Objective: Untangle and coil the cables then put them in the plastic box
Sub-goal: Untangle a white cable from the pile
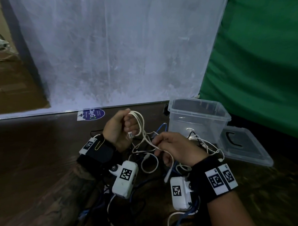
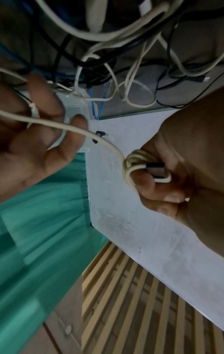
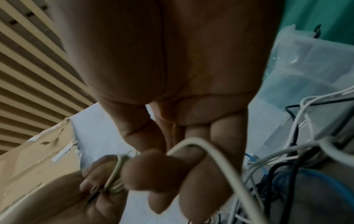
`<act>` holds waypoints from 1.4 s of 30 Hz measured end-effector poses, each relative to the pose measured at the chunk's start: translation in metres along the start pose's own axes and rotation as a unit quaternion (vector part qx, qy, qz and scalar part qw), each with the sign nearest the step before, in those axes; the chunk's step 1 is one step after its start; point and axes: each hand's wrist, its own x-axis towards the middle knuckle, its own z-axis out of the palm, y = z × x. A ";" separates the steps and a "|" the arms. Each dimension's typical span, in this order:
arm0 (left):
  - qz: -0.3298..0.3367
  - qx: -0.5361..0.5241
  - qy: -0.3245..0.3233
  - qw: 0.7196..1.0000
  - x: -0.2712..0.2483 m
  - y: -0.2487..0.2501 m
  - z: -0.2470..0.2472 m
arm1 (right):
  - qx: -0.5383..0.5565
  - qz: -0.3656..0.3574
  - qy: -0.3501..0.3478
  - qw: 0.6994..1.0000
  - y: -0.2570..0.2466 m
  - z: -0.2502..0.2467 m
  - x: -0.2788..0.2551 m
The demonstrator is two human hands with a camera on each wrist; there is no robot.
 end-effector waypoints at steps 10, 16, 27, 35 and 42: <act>-0.037 0.045 -0.040 0.997 -0.008 -0.021 0.022 | 0.016 -0.186 0.074 0.980 -0.014 0.014 -0.004; -0.038 0.082 -0.083 0.992 -0.011 -0.016 0.022 | 0.005 -0.198 0.113 0.974 -0.012 0.008 -0.001; -0.030 0.101 0.006 0.994 -0.006 -0.026 0.026 | -0.112 -0.230 0.150 0.955 -0.003 0.008 0.007; 0.058 0.025 0.111 0.992 0.005 -0.009 0.002 | -0.140 -0.149 0.063 0.977 0.005 0.000 0.005; 0.083 -0.053 0.097 0.990 -0.002 0.016 0.004 | -0.004 -0.081 0.062 0.995 0.013 -0.020 0.000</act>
